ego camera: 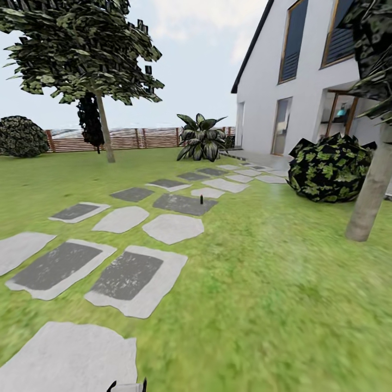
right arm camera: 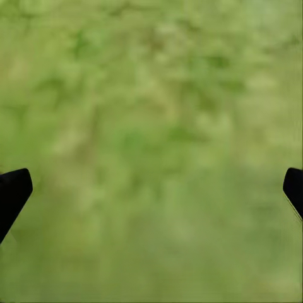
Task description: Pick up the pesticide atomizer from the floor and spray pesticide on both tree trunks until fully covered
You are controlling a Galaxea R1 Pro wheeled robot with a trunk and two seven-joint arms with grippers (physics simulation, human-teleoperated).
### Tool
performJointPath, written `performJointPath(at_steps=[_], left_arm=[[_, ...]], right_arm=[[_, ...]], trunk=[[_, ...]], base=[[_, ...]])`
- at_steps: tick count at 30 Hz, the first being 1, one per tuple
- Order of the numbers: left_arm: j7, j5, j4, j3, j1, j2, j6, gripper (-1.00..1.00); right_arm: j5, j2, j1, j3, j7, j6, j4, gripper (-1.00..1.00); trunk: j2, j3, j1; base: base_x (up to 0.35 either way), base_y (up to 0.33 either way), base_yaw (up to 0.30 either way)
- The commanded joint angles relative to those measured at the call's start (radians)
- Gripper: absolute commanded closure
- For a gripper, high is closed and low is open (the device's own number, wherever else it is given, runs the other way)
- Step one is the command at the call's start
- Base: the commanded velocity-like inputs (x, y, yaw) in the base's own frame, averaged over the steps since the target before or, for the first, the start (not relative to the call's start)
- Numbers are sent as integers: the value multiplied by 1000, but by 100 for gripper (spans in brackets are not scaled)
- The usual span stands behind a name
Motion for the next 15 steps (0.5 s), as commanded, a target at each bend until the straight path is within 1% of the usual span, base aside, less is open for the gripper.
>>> performJointPath(at_steps=[1, 15], left_arm=[[0, 4, 1, 0, -1, 0, -3, -100], [0, 3, 1, 0, -1, -1, -3, -100]], right_arm=[[-1, 0, -1, -2, 2, -3, 1, -100], [-1, 0, -1, -2, 2, -3, 1, -100]], trunk=[[0, -1, 0], [0, -1, 0]], base=[[327, 0, 0], [327, 0, 0]])
